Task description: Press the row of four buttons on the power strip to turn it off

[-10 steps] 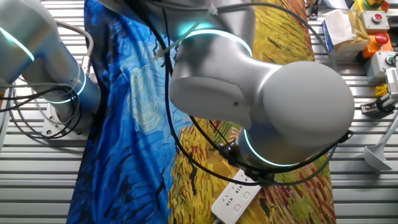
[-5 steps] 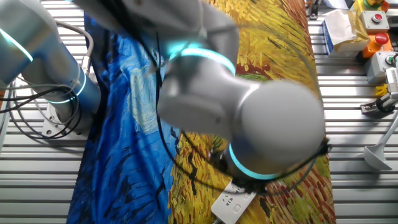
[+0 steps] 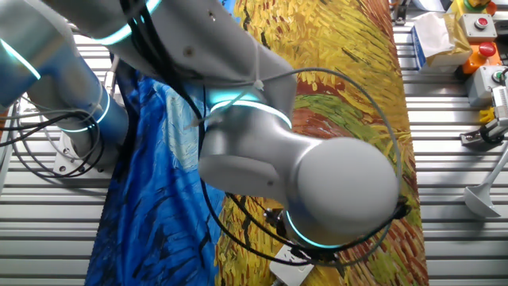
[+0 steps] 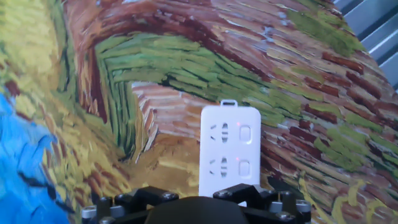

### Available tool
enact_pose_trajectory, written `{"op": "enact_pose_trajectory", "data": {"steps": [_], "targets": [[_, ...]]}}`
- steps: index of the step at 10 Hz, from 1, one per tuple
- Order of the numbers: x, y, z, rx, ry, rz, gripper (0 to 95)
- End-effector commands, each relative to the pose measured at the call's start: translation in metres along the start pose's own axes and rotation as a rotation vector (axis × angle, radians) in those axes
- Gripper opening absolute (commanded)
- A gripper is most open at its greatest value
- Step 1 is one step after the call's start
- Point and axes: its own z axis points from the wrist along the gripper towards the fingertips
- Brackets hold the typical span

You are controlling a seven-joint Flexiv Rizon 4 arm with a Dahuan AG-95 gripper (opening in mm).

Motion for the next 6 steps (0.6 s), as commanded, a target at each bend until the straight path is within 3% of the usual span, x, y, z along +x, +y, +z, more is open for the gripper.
{"op": "enact_pose_trajectory", "data": {"steps": [1, 3, 5, 6], "targets": [[0.0, 0.005, -0.008, -0.016, 0.006, 0.021, 95.0], [0.0, 0.005, -0.008, -0.014, 0.01, 0.025, 95.0], [-0.01, 0.011, -0.012, -0.013, 0.002, 0.003, 95.0], [-0.005, 0.01, -0.007, -0.012, 0.002, 0.01, 95.0]]}}
